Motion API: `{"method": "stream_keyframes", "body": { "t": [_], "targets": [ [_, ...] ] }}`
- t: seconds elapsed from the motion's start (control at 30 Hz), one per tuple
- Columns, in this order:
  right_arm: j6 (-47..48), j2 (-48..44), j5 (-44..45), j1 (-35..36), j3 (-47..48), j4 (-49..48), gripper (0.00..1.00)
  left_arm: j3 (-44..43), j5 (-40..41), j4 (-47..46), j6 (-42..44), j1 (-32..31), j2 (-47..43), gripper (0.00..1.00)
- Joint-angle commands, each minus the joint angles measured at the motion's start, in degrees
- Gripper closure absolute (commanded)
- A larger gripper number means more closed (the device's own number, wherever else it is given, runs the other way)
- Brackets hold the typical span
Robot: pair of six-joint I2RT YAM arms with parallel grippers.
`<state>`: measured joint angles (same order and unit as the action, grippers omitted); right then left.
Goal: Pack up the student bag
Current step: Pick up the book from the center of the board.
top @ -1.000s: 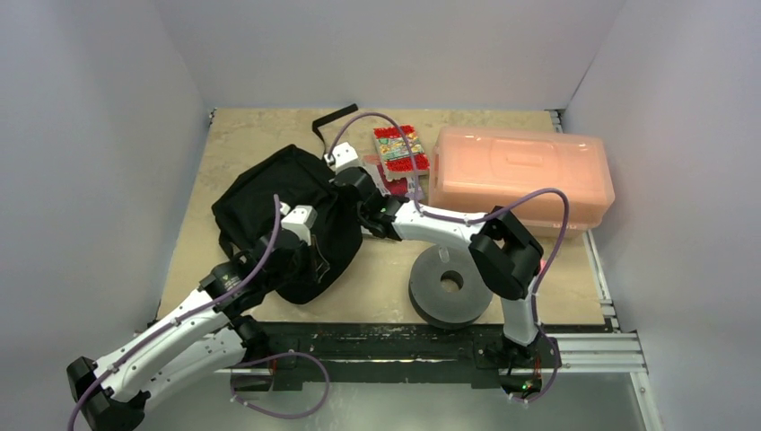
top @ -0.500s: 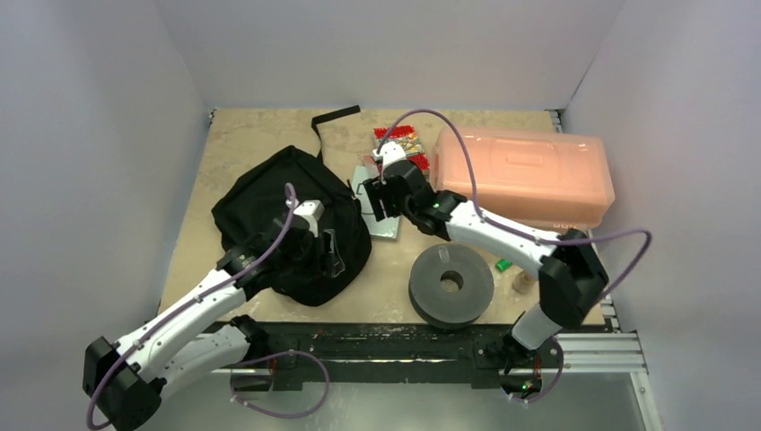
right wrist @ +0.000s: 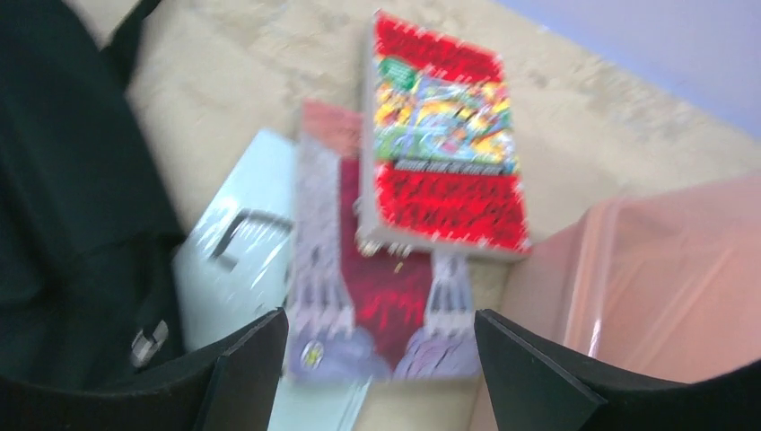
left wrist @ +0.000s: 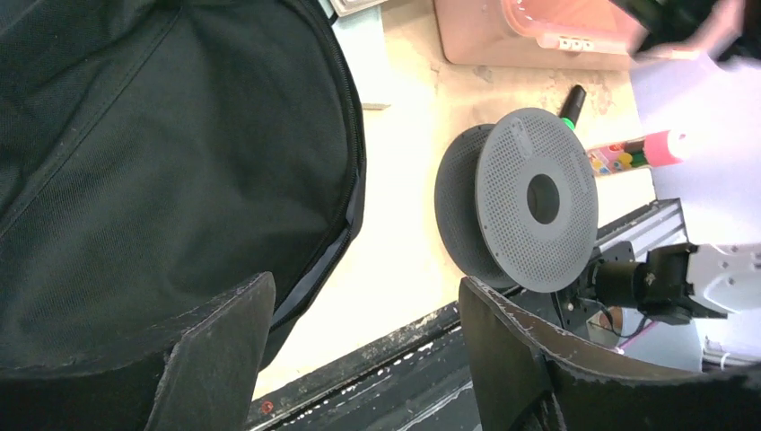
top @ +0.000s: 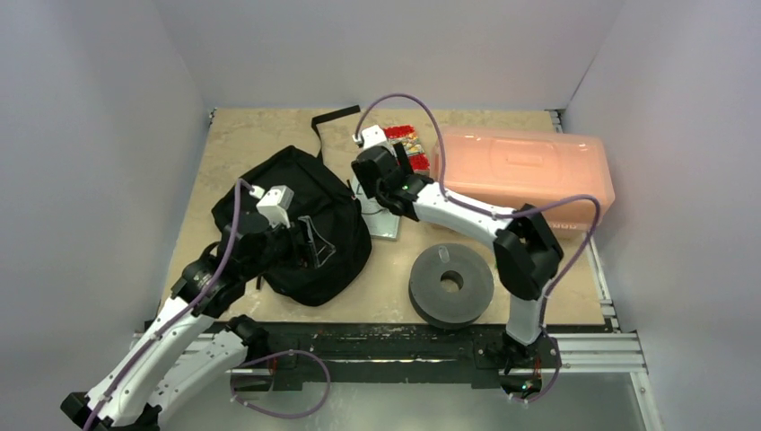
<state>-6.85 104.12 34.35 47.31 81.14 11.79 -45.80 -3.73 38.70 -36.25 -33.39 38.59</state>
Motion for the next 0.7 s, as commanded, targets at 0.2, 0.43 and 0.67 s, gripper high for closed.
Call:
{"method": "stream_keyframes", "body": {
  "t": [0.2, 0.43, 0.67],
  "targets": [
    [15.3, 25.9, 12.3, -5.3, 34.1, 1.0, 0.14, 4.3, -5.6, 0.0, -4.5, 0.3, -9.6, 0.13],
    [23.7, 38.3, 6.0, -7.5, 48.8, -6.5, 0.05, 7.4, -10.6, -4.7, -7.3, 0.2, -11.5, 0.06],
    [29.0, 52.3, 7.6, -9.8, 63.5, -8.2, 0.01, 7.5, -9.8, -2.8, -5.2, 0.2, -13.1, 0.05]
  ]
}}
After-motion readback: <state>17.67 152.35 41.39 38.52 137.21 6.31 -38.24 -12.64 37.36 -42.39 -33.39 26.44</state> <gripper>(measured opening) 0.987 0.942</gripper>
